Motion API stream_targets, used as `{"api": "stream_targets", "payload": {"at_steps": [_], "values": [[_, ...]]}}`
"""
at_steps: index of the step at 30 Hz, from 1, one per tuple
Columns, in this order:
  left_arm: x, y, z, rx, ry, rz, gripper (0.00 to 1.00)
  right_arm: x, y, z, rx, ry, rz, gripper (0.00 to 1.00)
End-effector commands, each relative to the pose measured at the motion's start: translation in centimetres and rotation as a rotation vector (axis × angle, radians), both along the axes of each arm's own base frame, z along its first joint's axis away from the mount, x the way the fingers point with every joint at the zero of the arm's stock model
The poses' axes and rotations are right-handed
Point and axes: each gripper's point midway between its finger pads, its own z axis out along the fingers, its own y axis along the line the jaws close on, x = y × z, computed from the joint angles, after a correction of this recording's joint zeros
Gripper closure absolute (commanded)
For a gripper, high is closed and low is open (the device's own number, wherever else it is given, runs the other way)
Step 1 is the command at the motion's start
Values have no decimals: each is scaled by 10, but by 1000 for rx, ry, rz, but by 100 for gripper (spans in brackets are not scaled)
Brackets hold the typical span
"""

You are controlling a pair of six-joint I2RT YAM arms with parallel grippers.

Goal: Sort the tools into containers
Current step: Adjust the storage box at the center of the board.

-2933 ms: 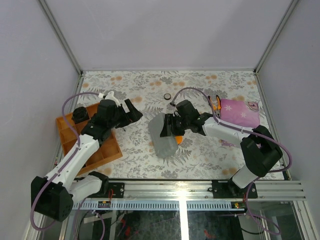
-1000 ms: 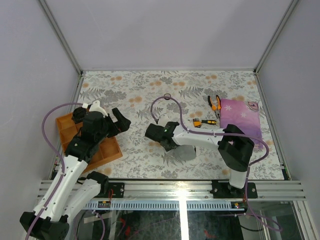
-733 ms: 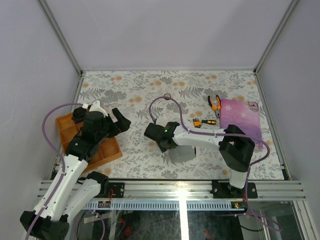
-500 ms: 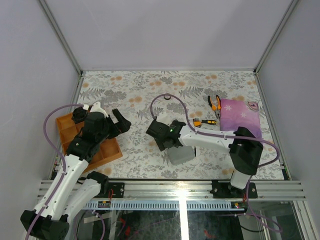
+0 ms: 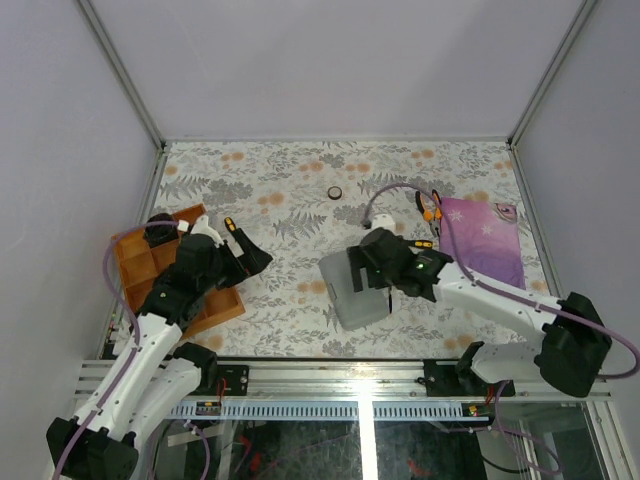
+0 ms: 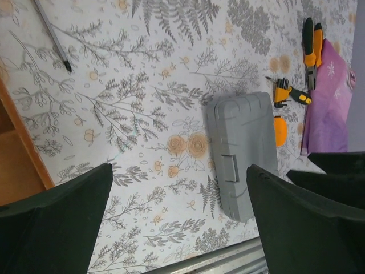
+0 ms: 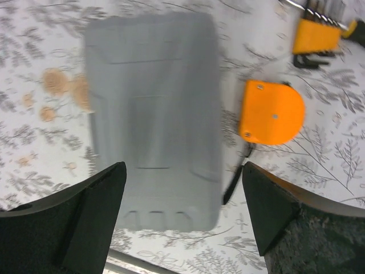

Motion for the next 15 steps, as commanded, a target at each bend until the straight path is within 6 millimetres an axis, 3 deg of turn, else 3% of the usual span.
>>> {"api": "stream_targets", "payload": {"at_steps": [1,6,15], "values": [[3,-16,0,-107,-28,-28,0,10,-7,0,219,20,7,11],[-3,-27,-12,-168,-20,-51,0,11,-21,-20,328,99,-18,14],[-5,-44,-32,-182,24,-68,4,8,-11,-48,461,200,5,23]]}}
